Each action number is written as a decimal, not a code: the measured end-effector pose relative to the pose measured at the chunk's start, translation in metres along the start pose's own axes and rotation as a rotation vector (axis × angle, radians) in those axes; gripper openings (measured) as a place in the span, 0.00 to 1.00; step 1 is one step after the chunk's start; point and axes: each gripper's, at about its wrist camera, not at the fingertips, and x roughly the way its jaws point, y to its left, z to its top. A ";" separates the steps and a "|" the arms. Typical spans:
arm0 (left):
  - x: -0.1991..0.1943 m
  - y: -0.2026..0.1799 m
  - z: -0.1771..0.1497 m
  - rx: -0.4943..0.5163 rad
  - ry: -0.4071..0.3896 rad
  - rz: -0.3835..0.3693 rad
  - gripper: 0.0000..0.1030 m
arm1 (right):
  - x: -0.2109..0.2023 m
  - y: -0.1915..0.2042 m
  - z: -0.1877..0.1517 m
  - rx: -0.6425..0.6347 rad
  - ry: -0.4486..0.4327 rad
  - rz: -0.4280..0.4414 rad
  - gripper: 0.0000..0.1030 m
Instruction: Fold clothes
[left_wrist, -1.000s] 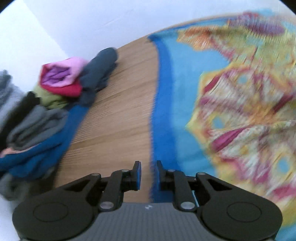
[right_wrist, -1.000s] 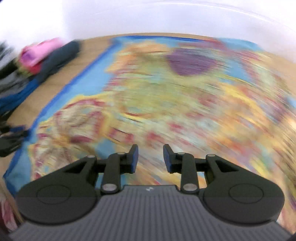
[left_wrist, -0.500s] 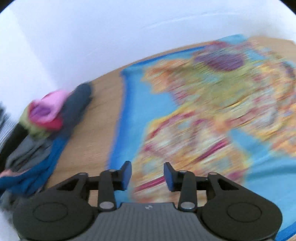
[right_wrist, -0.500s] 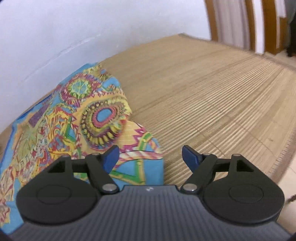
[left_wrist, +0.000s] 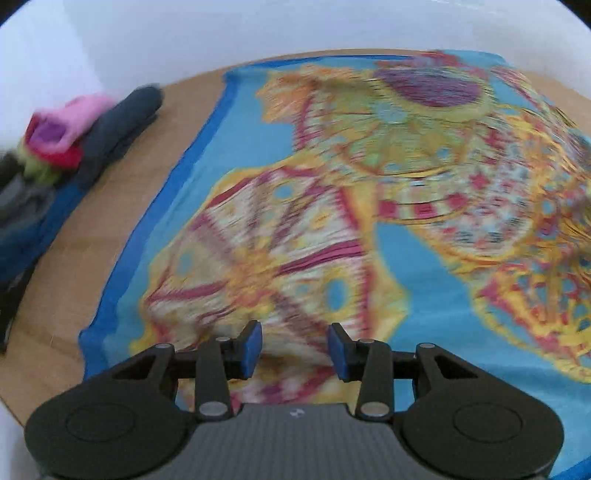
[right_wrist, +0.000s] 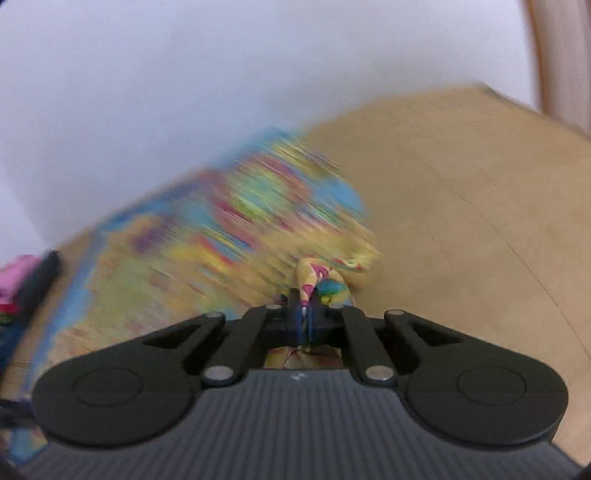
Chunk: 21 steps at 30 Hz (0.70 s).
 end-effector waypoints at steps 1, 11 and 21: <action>0.002 0.011 0.000 -0.013 -0.002 -0.002 0.41 | 0.002 0.026 0.011 -0.066 -0.014 0.061 0.06; 0.008 0.132 -0.001 -0.081 -0.052 0.000 0.41 | 0.078 0.311 -0.087 -0.642 0.275 0.570 0.09; 0.039 0.125 0.029 -0.017 -0.062 -0.078 0.41 | 0.054 0.215 -0.062 -0.353 0.164 0.275 0.67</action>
